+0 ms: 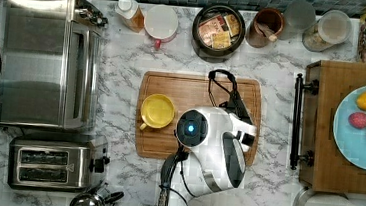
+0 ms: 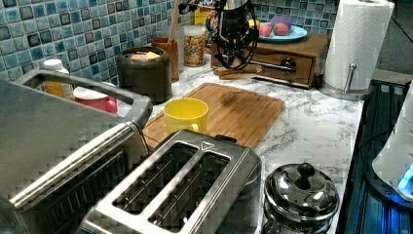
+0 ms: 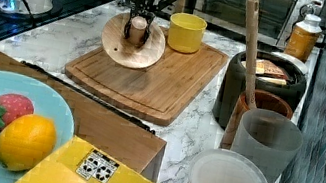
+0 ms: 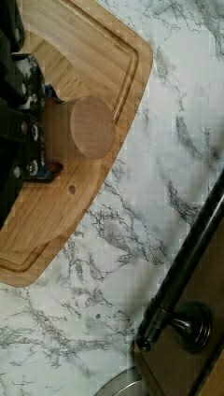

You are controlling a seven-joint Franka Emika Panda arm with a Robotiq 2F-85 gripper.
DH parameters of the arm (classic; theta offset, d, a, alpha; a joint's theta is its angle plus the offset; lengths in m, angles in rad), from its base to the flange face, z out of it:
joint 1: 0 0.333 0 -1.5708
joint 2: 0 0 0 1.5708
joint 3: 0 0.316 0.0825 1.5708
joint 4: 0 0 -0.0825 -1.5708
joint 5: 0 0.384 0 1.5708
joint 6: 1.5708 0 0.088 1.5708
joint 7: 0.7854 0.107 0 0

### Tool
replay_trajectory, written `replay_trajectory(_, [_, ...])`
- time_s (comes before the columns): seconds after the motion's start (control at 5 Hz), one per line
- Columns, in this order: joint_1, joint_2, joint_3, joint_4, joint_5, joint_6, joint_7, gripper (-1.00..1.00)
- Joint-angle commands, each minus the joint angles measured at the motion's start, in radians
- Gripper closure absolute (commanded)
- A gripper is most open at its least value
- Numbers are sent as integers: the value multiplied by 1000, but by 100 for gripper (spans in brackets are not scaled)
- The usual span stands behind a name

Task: Place the lid on the board.

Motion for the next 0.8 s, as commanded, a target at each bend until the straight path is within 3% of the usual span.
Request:
replay_trajectory(0.2, [-19, 0, -20, 152, 46, -13, -34, 100])
replay_trajectory(0.8, [3, 95, -31, 221, 46, 9, -40, 100])
